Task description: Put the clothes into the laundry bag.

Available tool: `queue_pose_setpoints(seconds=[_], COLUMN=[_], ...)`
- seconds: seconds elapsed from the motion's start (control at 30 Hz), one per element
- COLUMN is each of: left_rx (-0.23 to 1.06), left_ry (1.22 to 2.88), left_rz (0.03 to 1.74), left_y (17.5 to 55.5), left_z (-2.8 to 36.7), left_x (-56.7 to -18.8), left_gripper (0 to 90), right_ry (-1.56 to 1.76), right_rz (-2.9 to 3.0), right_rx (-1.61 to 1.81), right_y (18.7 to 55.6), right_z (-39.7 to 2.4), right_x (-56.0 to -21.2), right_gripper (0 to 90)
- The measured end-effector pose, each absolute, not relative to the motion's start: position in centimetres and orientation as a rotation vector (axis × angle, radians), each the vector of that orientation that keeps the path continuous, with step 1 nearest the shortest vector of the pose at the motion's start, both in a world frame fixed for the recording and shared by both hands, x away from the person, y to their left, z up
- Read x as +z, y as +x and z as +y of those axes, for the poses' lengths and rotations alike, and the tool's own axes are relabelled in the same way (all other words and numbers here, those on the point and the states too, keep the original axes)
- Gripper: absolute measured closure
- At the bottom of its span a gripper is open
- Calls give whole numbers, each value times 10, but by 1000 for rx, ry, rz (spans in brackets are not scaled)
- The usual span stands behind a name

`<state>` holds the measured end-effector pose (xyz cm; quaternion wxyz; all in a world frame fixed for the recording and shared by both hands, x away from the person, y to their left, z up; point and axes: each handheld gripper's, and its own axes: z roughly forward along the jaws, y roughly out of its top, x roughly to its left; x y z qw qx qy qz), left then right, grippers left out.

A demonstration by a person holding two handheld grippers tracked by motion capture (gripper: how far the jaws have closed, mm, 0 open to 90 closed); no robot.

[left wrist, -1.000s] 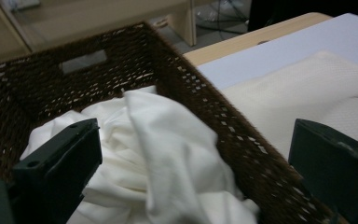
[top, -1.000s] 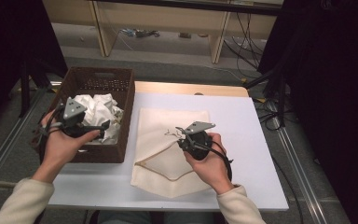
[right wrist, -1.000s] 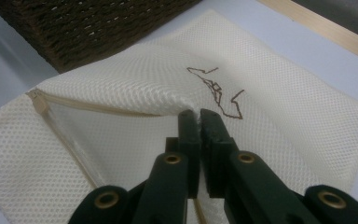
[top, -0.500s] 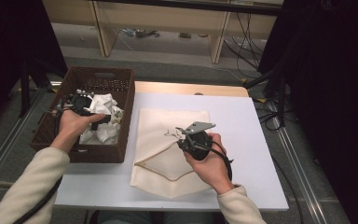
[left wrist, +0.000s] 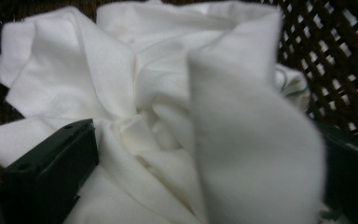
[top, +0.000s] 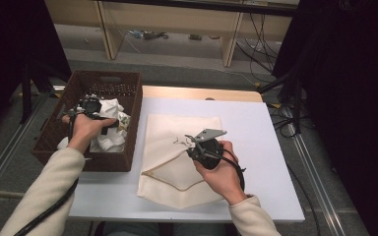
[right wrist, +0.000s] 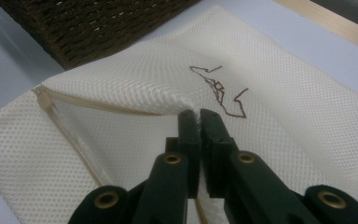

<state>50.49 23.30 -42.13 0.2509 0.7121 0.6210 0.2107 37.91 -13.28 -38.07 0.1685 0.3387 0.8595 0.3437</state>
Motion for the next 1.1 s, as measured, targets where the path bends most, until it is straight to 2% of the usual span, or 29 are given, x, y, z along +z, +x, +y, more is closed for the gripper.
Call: queue_pose_setpoints(seconds=[0.37,0.47,0.6,0.77,0.83,1.1], left_rx=[532,553,561,580,576,593], left_ry=[1924,1977,1994,2042,2029,1953], left_rz=[1730,1707,1705,1669,1665,1631], left_y=[510,509,509,506,506,499], left_z=[232,233,233,235,235,242], left_x=[-445,-450,-453,-454,-453,-440], left_gripper=[20,158,297,555,629,702], right_ry=[969,926,1004,997,980,1010], right_rz=[2453,2455,2450,2444,2443,2455], right_rx=[973,976,987,992,994,988], right_y=[379,381,379,380,381,381], right_z=[-132,-133,-132,-130,-131,-133], right_x=[-383,-383,-383,-386,-386,-384], right_gripper=[886,887,887,886,886,887])
